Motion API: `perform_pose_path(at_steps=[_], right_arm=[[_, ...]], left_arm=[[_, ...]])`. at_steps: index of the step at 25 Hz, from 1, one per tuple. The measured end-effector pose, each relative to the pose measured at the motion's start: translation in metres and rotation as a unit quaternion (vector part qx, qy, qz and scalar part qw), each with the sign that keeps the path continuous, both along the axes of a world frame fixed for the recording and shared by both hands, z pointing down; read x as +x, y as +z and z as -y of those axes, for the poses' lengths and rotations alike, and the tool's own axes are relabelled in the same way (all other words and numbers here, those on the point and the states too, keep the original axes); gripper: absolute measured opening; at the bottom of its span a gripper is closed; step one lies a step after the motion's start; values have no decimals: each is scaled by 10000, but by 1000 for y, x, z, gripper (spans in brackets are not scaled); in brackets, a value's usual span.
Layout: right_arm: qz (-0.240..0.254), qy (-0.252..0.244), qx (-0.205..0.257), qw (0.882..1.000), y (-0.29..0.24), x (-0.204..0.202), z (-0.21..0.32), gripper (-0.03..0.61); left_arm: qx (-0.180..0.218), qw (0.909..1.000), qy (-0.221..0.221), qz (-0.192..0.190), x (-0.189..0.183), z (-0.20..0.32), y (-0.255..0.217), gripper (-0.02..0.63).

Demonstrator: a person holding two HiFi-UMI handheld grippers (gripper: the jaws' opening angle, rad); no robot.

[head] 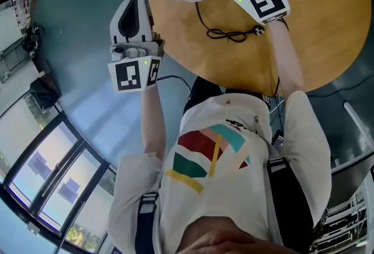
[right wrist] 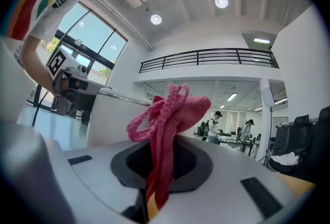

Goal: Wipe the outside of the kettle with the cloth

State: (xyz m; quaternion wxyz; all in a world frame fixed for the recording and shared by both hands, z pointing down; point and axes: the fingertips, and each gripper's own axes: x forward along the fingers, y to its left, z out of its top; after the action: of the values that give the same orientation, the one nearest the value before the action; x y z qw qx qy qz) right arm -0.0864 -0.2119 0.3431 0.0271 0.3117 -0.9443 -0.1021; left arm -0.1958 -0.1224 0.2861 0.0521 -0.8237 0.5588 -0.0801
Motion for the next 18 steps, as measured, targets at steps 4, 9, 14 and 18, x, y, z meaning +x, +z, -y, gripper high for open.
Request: perform_pose_path(at_steps=[4,9,14,18], right_arm=[[198,179,-116,9996,0,6,10,38],[400,407,-235,9981,2,20,26,38],[289,469,-191,9983,6,24,35,38],[201,582,-166,9980,7,30,43,38]], left_arm=[[-13,10000,23,56,2,-1,0,42],[10,10000,34,-10,1,0,0,42],[4,10000,21,-17,0,1,3,43],[8,10000,27,-13,-1,0,4,43]])
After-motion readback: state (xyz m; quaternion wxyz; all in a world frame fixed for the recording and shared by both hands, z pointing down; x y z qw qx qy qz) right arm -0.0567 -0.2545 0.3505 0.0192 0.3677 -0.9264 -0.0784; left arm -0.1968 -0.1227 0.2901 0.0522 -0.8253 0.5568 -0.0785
